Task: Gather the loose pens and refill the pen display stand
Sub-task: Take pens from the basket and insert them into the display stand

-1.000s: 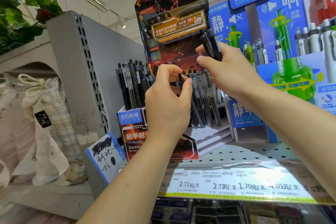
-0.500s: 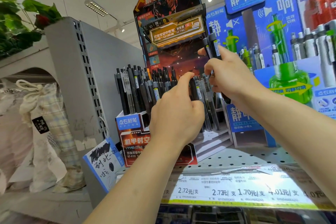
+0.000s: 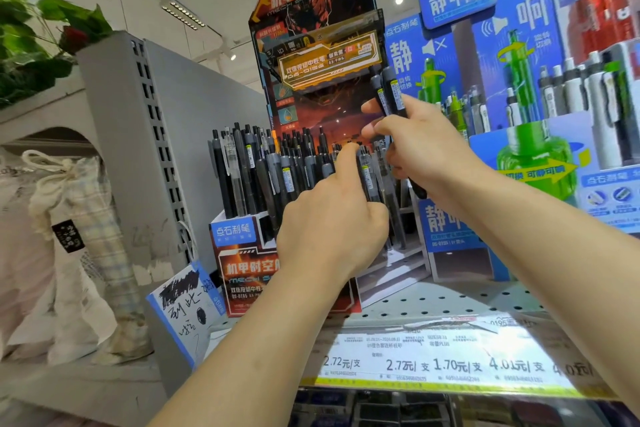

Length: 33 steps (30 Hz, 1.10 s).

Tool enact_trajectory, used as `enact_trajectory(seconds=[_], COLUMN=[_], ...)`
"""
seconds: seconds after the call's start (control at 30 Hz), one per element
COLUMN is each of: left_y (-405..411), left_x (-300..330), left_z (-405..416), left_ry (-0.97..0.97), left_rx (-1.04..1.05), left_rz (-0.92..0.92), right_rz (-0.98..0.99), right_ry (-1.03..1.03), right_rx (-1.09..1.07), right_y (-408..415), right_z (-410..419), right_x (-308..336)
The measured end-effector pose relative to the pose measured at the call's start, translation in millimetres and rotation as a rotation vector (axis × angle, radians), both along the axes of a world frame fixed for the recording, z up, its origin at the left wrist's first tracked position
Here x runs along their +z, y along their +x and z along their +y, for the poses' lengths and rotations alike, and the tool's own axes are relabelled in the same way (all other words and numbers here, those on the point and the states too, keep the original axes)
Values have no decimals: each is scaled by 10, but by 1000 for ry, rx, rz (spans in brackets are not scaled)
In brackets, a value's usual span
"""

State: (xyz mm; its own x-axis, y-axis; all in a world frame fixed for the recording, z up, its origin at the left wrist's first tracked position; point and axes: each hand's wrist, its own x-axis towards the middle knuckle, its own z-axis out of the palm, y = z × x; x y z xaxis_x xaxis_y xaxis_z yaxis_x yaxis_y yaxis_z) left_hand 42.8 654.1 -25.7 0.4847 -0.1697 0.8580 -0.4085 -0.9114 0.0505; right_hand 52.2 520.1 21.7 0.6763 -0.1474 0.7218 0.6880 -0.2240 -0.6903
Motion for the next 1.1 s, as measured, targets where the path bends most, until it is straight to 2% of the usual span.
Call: enact_trajectory(seconds=[0.27, 0.43, 0.5, 0.67, 0.9, 1.1], left_y=[-22, -31, -45, -114, -311, -336], left_x=[22, -22, -27, 51, 351, 281], left_z=[16, 4, 15, 93, 163, 168], left_ry=[19, 34, 15, -141, -632, -546], left_rx=[-18, 39, 15, -176, -656, -700], left_rz=[65, 21, -22, 3, -64, -83], right_rz=[28, -29, -69, -88, -78, 3], right_ry=[-66, -13, 22, 32, -53, -133], right_rx=[49, 49, 121, 193, 429, 509], right_y=[-37, -50, -81, -136, -266, -310], right_z=[6, -1, 2, 15, 96, 120], right_x=[7, 0, 15, 30, -5, -58])
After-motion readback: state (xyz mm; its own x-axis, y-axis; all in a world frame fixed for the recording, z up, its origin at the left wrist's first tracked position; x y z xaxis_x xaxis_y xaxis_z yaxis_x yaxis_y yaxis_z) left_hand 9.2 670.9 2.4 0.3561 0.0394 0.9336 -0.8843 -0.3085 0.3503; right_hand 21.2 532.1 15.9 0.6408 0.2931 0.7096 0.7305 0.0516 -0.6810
